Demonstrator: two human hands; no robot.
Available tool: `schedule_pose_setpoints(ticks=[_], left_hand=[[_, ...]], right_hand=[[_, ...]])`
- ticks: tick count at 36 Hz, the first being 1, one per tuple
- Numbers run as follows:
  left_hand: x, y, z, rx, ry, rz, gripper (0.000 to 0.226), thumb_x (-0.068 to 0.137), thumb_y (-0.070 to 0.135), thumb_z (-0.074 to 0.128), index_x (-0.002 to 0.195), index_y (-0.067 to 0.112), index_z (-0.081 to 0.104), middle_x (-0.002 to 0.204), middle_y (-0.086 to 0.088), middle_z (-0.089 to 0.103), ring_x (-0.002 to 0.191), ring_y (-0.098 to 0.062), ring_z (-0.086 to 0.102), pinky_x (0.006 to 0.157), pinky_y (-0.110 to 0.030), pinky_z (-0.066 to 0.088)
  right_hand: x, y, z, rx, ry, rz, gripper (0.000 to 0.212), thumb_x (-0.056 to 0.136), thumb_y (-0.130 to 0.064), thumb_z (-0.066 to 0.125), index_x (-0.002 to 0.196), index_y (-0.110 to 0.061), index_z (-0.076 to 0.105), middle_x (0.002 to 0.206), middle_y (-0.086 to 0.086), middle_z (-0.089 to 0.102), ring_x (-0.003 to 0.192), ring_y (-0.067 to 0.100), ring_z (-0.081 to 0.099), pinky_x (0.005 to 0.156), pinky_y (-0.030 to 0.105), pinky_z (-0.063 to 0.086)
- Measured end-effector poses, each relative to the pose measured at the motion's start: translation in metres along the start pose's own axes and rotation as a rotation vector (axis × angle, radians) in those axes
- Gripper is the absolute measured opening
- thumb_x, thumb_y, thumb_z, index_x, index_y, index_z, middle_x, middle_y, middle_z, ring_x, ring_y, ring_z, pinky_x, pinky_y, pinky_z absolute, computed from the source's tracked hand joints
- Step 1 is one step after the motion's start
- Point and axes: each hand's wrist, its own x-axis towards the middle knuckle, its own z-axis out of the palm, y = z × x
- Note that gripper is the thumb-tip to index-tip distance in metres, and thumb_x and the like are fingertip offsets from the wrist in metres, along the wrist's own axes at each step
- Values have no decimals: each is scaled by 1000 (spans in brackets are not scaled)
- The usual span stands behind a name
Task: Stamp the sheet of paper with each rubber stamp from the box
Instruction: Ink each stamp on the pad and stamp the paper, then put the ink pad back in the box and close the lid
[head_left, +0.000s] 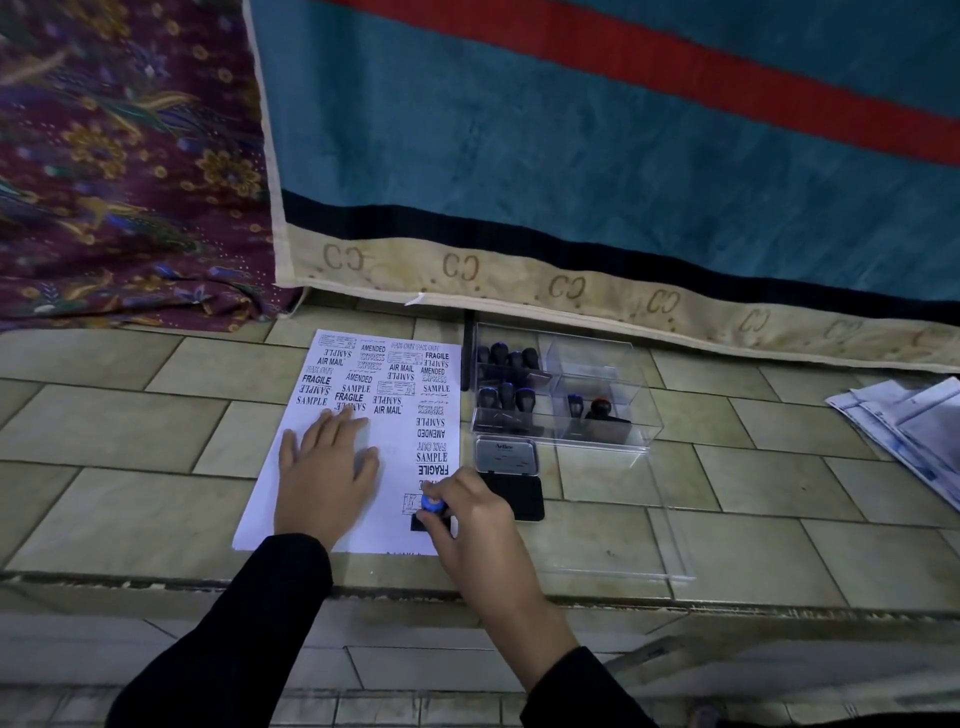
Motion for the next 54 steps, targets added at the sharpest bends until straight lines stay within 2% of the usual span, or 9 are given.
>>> schedule_pose_setpoints(ticks=[5, 13, 23, 27, 32, 35, 40, 49, 54], left_hand=[[0, 1, 0, 15, -13, -3, 41, 94, 33, 46, 134, 22, 46, 151, 3, 35, 143, -15, 21, 117, -49, 6], [-1, 1, 1, 18, -2, 3, 41, 94, 33, 47, 133, 22, 46, 151, 4, 35, 143, -15, 22, 116, -49, 7], [0, -1, -1, 34, -12, 15, 40, 95, 35, 46, 133, 23, 46, 150, 5, 36, 142, -15, 23, 116, -49, 8], [1, -2, -1, 41, -8, 26, 38, 94, 33, 49, 131, 22, 48, 149, 3, 39, 142, -16, 25, 115, -50, 10], [1, -2, -3, 28, -24, 18, 39, 94, 34, 46, 132, 24, 47, 150, 5, 37, 142, -15, 23, 116, -47, 7], [1, -2, -4, -14, -23, 12, 39, 94, 34, 47, 132, 26, 47, 151, 7, 35, 142, -13, 22, 116, -44, 4], [3, -2, -8, -90, -1, -18, 39, 91, 33, 56, 129, 27, 51, 148, 10, 38, 141, -11, 23, 115, -38, 1], [8, -4, -12, -98, -147, -7, 61, 80, 42, 59, 137, 29, 41, 154, 10, 23, 144, -11, 1, 115, -36, -6], [10, -1, -19, -112, -164, -75, 68, 69, 50, 56, 133, 31, 45, 139, -1, 25, 135, -17, 7, 111, -37, 12]], right_hand=[[-2, -1, 2, -6, -19, -3, 12, 81, -6, 65, 92, -8, 64, 93, 5, 60, 78, 22, 64, 72, 36, 54], [8, -2, 0, 20, -28, 36, 9, 79, -1, 65, 83, -8, 60, 91, 5, 58, 77, 22, 63, 72, 37, 54], [16, 10, -9, 148, -60, 132, 19, 80, -8, 70, 99, -12, 67, 95, 4, 63, 77, 14, 63, 77, 27, 55], [37, 28, -50, 329, 150, 310, 31, 78, -8, 74, 105, -13, 60, 82, -13, 63, 71, -8, 61, 69, 8, 50], [68, 68, -121, 177, 419, 374, 20, 84, -9, 67, 101, -16, 59, 87, -8, 63, 73, -5, 60, 60, 5, 52], [84, 103, -147, -42, 479, 373, 17, 85, -5, 64, 102, -9, 62, 102, 8, 62, 71, 11, 62, 55, 2, 47], [100, 146, -155, -312, 282, 417, 14, 83, -4, 63, 97, -6, 66, 102, 17, 63, 82, 29, 61, 73, 33, 52], [114, 152, -144, -532, 10, 466, 15, 86, 4, 53, 99, -1, 59, 96, 22, 64, 85, 35, 60, 69, 36, 48], [117, 152, -143, -606, -81, 454, 10, 84, 2, 57, 93, 0, 61, 98, 21, 63, 88, 35, 59, 71, 38, 50]])
